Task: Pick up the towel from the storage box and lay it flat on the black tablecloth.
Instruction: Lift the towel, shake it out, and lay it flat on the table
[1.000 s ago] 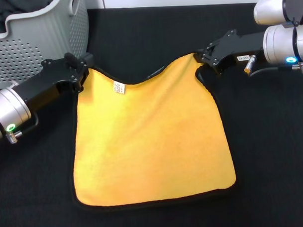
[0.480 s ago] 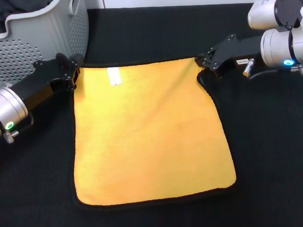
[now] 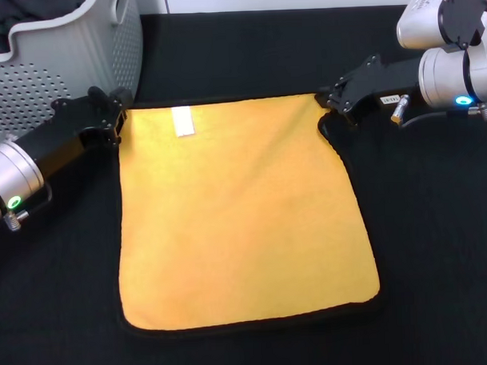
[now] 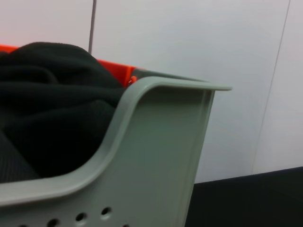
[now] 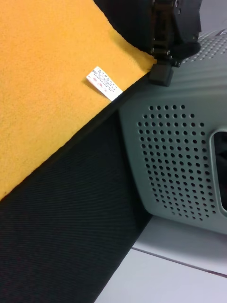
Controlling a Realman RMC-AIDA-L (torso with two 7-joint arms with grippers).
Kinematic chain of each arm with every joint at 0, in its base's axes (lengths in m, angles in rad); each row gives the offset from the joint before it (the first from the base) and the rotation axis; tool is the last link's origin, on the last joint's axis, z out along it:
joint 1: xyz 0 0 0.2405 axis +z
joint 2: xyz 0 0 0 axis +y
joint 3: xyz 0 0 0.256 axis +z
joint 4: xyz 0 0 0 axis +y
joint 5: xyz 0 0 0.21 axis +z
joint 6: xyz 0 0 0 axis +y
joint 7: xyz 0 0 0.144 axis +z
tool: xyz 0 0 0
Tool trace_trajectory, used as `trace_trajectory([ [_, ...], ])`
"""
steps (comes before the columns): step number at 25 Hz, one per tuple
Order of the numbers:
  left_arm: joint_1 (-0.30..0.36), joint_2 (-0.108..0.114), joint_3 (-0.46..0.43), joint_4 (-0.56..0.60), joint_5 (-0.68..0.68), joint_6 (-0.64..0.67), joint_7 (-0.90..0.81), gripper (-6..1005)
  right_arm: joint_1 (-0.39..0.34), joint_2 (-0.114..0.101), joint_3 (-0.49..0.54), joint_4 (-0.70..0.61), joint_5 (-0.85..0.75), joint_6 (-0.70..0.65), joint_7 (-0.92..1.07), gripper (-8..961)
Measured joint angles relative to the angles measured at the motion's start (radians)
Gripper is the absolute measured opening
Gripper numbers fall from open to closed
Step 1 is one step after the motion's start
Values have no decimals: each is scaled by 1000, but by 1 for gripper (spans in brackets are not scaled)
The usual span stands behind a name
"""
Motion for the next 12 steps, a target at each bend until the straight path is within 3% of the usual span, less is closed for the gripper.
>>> trace_trajectory([
  [12, -3, -1, 5, -6, 3, -1, -5, 27, -1, 1, -11, 1, -1, -6, -1, 55],
])
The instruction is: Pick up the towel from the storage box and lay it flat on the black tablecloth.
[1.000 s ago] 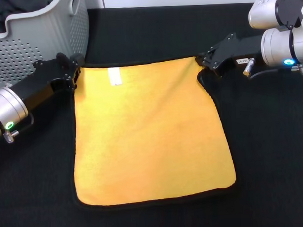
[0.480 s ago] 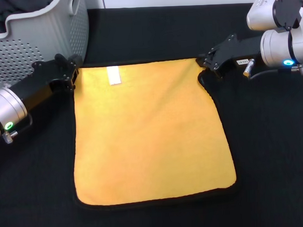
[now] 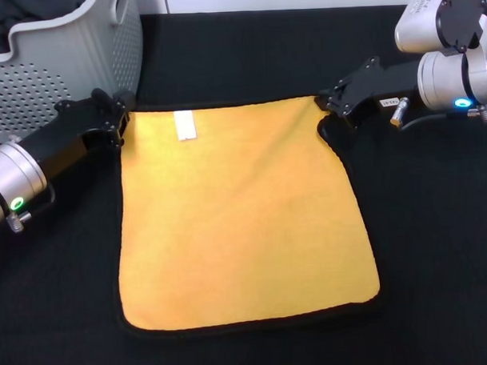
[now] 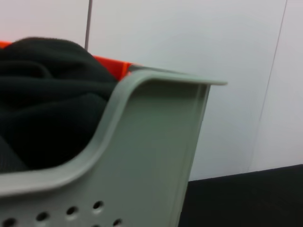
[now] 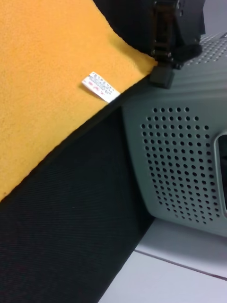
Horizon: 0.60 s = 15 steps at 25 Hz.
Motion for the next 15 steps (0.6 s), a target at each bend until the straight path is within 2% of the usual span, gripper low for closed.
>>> trace_trajectory([
  [10, 0, 2, -3, -23, -11, -42, -33, 44, -8, 3, -65, -10, 0, -123, 20, 90],
  [11, 1, 1, -3, -23, -14, -40, -33, 78, -8, 3, -66, -10, 0, -127, 20, 93],
  [15, 4, 5, -4, -24, -23, -28, -33, 213, -9, 3, -67, -15, 0, -129, 20, 218],
])
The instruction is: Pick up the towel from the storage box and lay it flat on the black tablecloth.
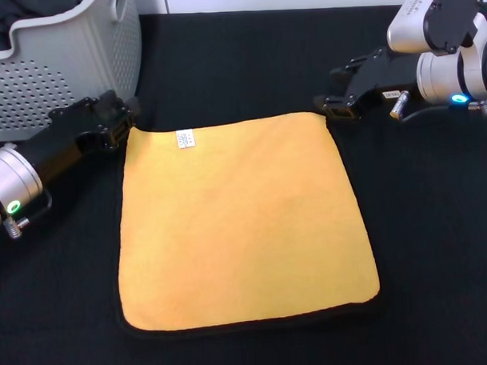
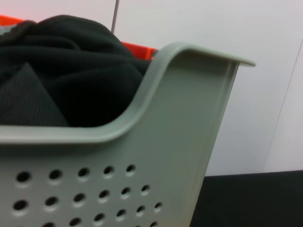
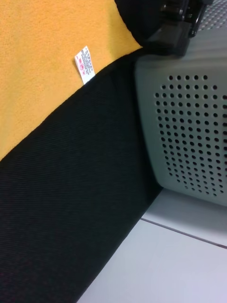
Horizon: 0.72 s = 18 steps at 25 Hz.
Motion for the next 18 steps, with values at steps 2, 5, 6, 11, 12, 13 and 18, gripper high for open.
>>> trace_trajectory([
  [2, 1, 1, -1, 0, -3, 8, 0, 374, -3, 0, 0, -2, 0, 0, 1, 281],
  [5, 4, 2, -1, 3, -7, 28, 0, 455, -20, 0, 0, -22, 0, 1, 1, 547],
  [6, 7, 3, -1, 3, -9, 45, 0, 456, -32, 0, 0, -39, 1, 2, 1, 582],
  [11, 32, 33, 14, 7, -2, 238, 9, 456, -168, -1, 4, -242, 15, 111, -2, 755],
  [12, 38, 46, 25, 8, 7, 317, 13, 457, -209, -3, 6, -301, 22, 161, -7, 788],
  [13, 41, 55, 35, 12, 17, 385, 15, 457, -249, -5, 7, -356, 34, 218, -13, 822],
  [18, 46, 91, 77, 76, 101, 727, -15, 457, -450, -10, 14, -631, 189, 560, -61, 888],
])
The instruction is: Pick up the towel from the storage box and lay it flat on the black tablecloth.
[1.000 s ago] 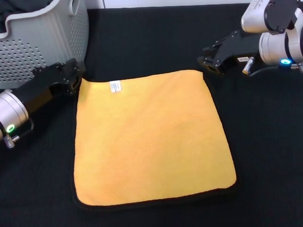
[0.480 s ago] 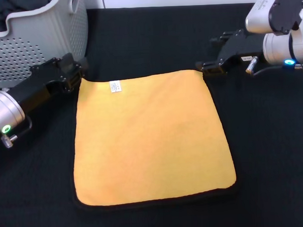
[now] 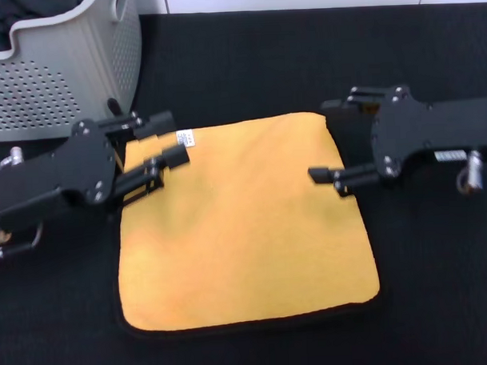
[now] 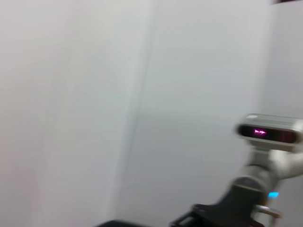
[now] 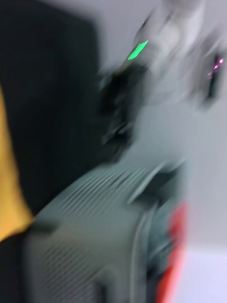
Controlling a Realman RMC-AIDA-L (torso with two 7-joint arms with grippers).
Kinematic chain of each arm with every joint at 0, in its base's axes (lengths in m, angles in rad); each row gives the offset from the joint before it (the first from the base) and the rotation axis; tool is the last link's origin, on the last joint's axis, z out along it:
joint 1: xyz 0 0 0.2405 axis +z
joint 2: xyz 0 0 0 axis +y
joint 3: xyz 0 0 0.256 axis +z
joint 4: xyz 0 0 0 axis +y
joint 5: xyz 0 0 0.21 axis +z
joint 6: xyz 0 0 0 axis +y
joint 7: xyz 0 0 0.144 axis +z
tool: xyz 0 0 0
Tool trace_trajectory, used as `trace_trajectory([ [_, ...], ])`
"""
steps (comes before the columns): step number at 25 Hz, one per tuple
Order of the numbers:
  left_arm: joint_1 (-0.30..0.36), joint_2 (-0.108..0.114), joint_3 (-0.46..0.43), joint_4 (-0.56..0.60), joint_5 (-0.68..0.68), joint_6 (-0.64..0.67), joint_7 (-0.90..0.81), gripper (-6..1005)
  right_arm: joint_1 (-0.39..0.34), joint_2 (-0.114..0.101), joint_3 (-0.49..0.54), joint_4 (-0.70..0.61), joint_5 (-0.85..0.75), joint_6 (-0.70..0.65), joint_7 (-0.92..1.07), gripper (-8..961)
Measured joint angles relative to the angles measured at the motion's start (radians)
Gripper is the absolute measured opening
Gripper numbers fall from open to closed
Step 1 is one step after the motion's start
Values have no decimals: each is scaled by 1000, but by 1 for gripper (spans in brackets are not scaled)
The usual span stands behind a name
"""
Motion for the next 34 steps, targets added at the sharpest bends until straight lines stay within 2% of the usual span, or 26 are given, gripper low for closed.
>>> trace_trajectory([
  [3, -10, 15, 1, 21, 36, 99, -31, 456, -48, 1, 1, -37, 137, 137, -47, 887],
  [8, -51, 40, 2, 21, 85, 172, -68, 456, -43, -1, 34, 15, 237, 277, -73, 886],
  [11, -64, 45, 1, 22, 94, 178, -79, 455, -42, 1, 48, 45, 251, 330, -80, 886],
  [15, -60, 52, -8, 22, 84, 180, -49, 455, -42, 3, 40, 70, 252, 339, -86, 886],
  [19, -54, 53, -8, 26, 70, 181, -1, 523, -38, 5, 23, 103, 254, 340, -100, 886],
  [25, -61, 68, -2, 57, 75, 193, -72, 626, -21, 7, 6, 167, 265, 337, -121, 886],
  [34, -54, 76, 0, 77, 77, 200, -123, 626, -19, 10, -12, 191, 292, 328, -149, 886],
])
